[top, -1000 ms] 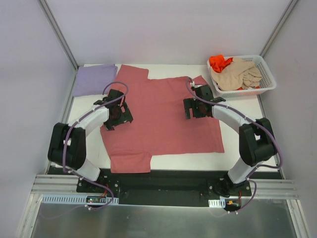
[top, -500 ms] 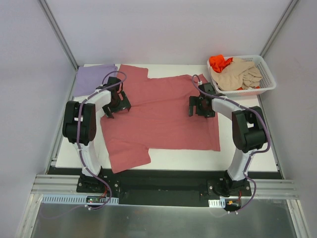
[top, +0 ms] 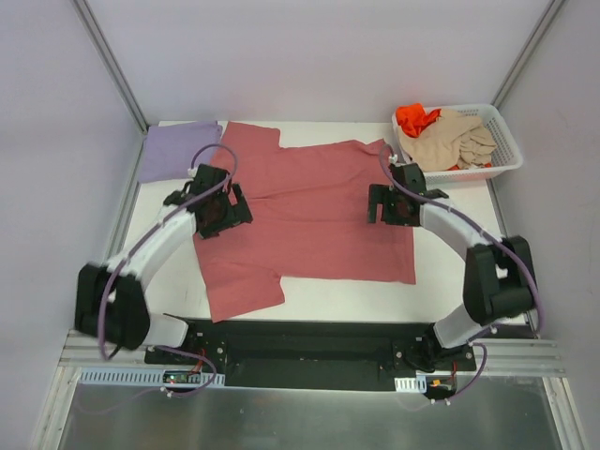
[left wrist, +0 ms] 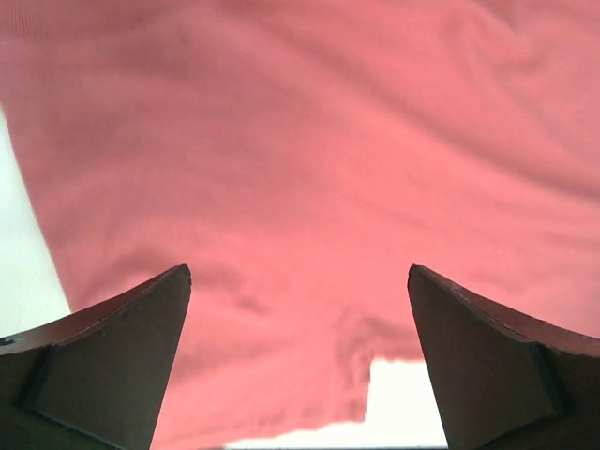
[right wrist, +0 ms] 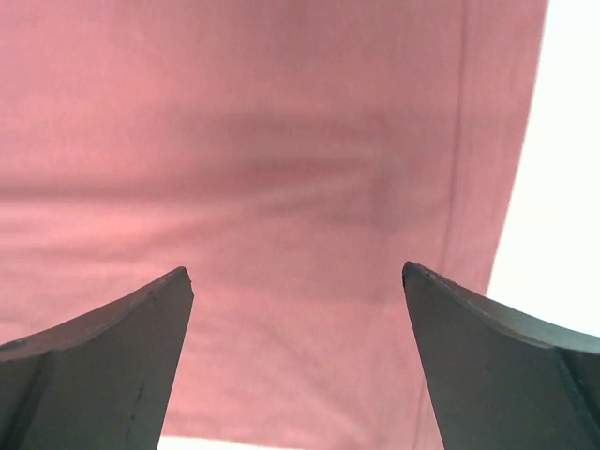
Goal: Fold and stack the t-shirts
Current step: Grap the side of the flattened tshirt closest away from the robot with both arms
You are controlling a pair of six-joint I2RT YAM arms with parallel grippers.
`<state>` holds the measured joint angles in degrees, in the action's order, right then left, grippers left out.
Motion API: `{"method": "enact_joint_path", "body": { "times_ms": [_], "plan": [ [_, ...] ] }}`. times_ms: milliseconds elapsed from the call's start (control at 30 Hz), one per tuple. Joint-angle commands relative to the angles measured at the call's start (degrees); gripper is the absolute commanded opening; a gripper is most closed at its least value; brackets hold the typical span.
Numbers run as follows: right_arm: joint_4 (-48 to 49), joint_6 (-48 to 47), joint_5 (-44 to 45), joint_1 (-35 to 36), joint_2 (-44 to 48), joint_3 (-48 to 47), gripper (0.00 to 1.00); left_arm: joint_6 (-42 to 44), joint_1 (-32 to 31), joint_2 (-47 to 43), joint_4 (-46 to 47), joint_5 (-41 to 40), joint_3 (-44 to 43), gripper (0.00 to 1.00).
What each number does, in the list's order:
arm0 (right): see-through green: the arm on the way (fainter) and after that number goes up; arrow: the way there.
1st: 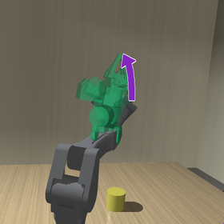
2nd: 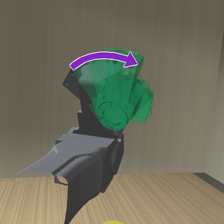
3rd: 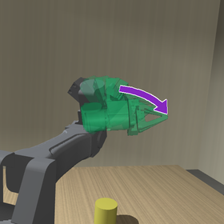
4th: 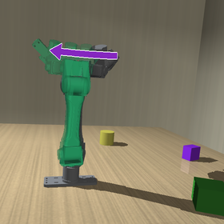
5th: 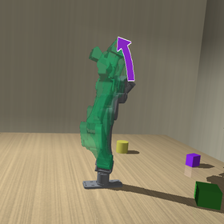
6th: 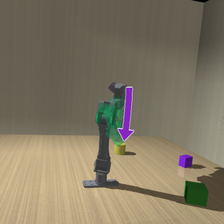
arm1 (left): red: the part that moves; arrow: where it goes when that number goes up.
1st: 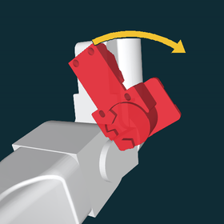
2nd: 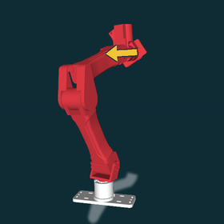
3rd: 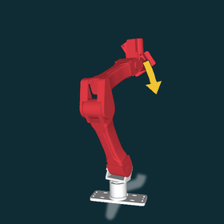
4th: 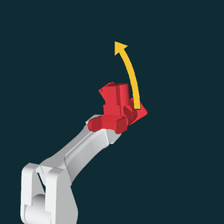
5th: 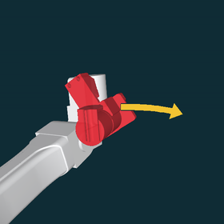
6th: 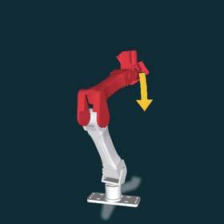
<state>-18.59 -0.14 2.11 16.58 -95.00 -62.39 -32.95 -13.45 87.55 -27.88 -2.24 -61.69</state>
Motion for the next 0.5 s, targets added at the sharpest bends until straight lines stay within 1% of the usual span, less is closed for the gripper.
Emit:
{"method": "enact_joint_path", "body": {
  "times_ms": [0,67,167,267,300,367,400,467],
  "plan": [
    [1.0,4.4,0.8,0.5,12.9,9.0,0.96,-10.1,-5.5,-18.3,-9.7,-4.5,12.0,0.99],
    [0.9,6.5,1.4,0.6,17.2,13.7,0.97,-15.1,-9.0,-23.5,-14.9,-6.8,17.4,0.99],
    [0.7,8.7,1.5,0.6,21.3,18.3,0.97,-25.0,-15.3,-29.3,-23.5,-9.2,22.2,0.99],
    [-0.6,9.3,1.7,0.6,23.6,20.9,0.97,-39.3,-24.9,-33.5,-31.4,-13.1,25.0,0.99],
    [-1.4,9.4,1.8,0.6,24.0,21.1,0.97,-43.0,-27.0,-34.3,-33.0,-13.5,25.6,0.97],
    [-2.5,9.4,2.3,0.6,24.6,21.4,0.97,-48.4,-29.4,-34.5,-35.4,-13.7,26.1,0.86],
    [-2.6,9.4,2.4,0.6,24.9,21.5,0.97,-50.4,-30.6,-34.1,-35.8,-14.0,26.3,0.81],
    [-2.7,9.4,3.2,0.6,25.6,21.7,0.97,-53.4,-32.2,-32.4,-36.6,-14.8,26.9,0.74]
  ]
}}
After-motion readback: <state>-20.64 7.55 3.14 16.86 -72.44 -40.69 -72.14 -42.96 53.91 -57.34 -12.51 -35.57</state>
